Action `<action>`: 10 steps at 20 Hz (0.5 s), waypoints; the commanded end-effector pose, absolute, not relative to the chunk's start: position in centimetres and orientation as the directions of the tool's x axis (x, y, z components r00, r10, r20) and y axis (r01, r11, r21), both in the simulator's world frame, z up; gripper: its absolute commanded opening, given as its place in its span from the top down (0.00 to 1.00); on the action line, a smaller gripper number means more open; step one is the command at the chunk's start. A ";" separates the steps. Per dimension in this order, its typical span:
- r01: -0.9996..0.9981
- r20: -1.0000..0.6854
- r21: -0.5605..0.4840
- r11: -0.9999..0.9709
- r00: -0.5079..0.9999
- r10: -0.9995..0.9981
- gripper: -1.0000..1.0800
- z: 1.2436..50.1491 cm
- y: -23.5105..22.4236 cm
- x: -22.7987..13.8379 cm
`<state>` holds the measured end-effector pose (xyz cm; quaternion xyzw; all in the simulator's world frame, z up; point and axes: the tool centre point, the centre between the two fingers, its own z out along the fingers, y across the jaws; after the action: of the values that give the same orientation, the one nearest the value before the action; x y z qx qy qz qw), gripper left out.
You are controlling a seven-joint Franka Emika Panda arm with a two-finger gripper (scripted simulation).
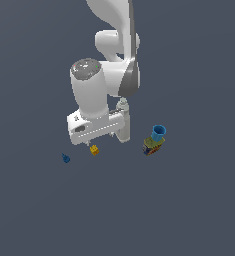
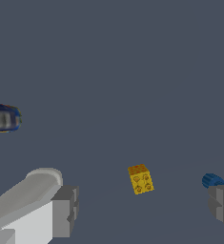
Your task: Pick up a designated object from a clutter of objects.
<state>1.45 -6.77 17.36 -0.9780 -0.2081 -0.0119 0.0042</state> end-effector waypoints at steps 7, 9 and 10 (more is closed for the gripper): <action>0.540 0.012 0.000 -0.842 0.842 0.539 0.04 11.4 -9.6 -0.2; 0.562 0.009 0.000 -0.827 0.827 0.562 0.04 10.3 -10.1 -0.5; 0.572 0.008 0.000 -0.820 0.820 0.572 0.04 9.8 -10.3 -0.7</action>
<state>-0.45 -9.96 10.60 -0.9572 -0.2893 -0.0041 0.0015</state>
